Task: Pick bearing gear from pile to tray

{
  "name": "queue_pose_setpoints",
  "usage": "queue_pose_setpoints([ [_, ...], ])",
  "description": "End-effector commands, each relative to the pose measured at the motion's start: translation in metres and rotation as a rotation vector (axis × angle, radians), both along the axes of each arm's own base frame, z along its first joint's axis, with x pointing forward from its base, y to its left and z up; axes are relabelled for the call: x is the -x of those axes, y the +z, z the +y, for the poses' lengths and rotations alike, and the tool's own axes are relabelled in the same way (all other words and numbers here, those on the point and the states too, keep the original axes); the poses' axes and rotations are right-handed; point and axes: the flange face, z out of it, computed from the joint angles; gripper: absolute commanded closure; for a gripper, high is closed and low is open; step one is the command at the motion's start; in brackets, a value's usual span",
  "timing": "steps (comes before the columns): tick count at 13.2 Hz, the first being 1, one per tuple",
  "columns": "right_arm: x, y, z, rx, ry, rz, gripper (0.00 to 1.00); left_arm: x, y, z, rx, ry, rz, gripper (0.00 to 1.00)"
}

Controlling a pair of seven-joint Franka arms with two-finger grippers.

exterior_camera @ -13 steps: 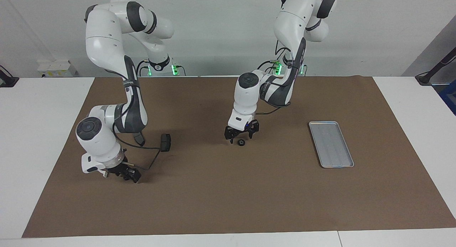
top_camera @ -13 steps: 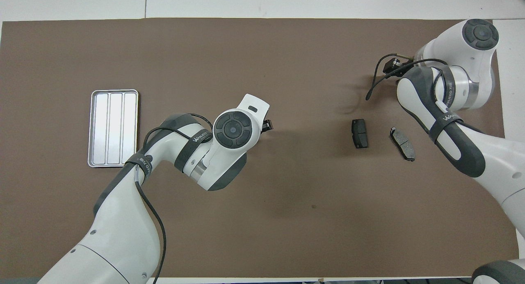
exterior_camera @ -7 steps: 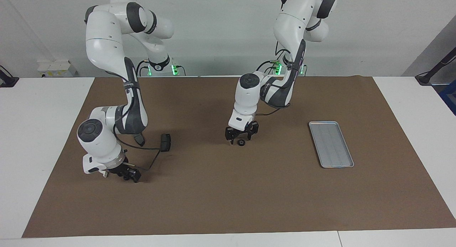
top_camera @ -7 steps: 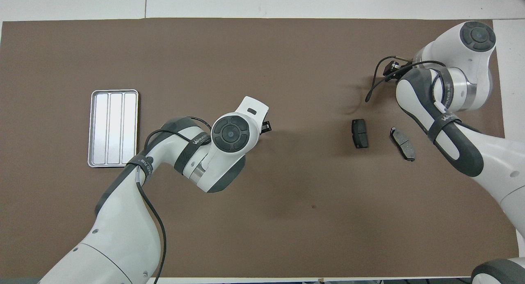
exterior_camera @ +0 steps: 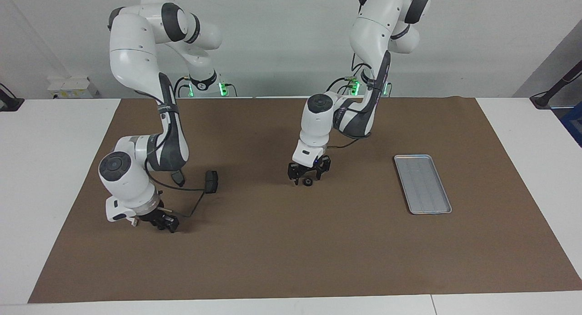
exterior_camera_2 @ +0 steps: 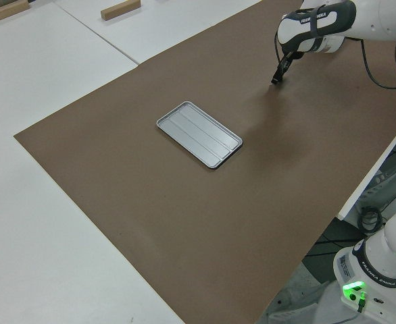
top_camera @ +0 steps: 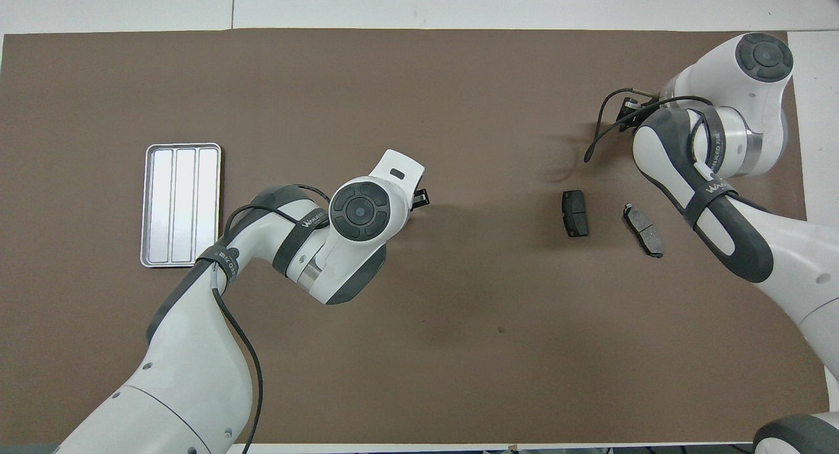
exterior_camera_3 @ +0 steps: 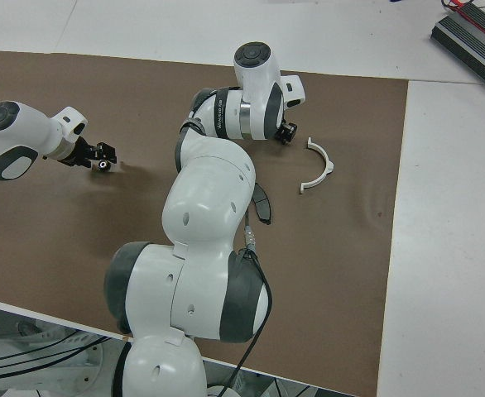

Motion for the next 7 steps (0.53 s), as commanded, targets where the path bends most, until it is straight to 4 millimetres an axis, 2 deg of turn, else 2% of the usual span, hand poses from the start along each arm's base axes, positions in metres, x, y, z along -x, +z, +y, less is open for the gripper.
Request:
queue_pose_setpoints([
  [1, -0.0001, -0.0021, -0.0020, -0.007, 0.005, -0.005, 0.80, -0.0011, -0.0060, 0.0034, 0.007, -0.017, -0.012, 0.17],
  [2, 0.0000, -0.0021, -0.0031, -0.007, 0.006, -0.005, 0.97, -0.0007, -0.0067, 0.0036, 0.006, -0.017, -0.011, 0.20],
  [3, 0.0000, -0.0021, -0.0041, -0.008, 0.010, -0.005, 1.00, -0.0007, -0.0067, 0.0036, 0.006, -0.017, -0.011, 0.23],
  [7, 0.0009, -0.0030, -0.0020, -0.007, 0.013, 0.005, 1.00, 0.0060, -0.0113, 0.0013, -0.006, -0.019, 0.008, 0.33],
])
